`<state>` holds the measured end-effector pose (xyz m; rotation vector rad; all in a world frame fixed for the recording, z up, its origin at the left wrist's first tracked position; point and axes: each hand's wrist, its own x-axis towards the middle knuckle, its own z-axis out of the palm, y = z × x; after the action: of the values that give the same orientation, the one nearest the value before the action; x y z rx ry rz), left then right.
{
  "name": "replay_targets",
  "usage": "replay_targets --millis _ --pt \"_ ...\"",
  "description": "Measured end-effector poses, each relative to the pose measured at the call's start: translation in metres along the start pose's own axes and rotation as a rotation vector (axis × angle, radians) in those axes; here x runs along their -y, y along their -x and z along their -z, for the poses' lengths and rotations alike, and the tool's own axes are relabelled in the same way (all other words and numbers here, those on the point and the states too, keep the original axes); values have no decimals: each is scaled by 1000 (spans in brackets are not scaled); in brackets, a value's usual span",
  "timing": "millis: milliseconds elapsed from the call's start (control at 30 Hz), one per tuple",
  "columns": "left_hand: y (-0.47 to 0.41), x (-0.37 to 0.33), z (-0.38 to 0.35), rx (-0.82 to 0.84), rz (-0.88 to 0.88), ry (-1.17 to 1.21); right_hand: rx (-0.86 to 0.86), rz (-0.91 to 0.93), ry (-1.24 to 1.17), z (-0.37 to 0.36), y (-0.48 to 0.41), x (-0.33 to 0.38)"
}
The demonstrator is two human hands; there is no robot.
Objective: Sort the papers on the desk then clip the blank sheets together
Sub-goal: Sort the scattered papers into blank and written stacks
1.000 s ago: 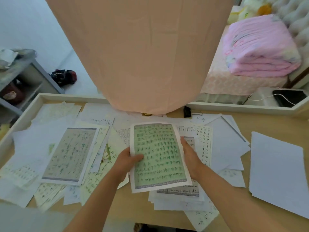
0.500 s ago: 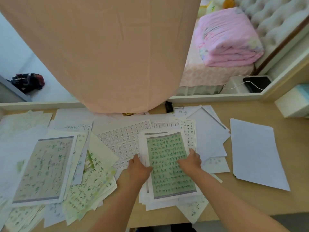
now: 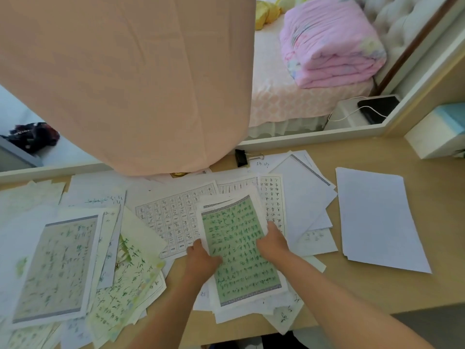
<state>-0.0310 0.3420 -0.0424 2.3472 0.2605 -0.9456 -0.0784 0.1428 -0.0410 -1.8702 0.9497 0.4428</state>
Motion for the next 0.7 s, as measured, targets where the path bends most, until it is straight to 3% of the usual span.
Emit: replay_targets --millis 133,300,400,567,700 --pt "-6 -1 4 -50 -91 -142 34 130 -55 22 4 1" --pt "-32 -30 38 -312 -330 -494 -94 108 -73 80 -14 -11" --pt "-56 -59 63 -316 -335 -702 -47 84 -132 109 -26 -18" --pt "-94 -83 72 -114 -387 -626 140 57 -151 143 -43 -36" --pt "-96 -97 69 22 -368 -269 170 50 -215 161 -52 -53"
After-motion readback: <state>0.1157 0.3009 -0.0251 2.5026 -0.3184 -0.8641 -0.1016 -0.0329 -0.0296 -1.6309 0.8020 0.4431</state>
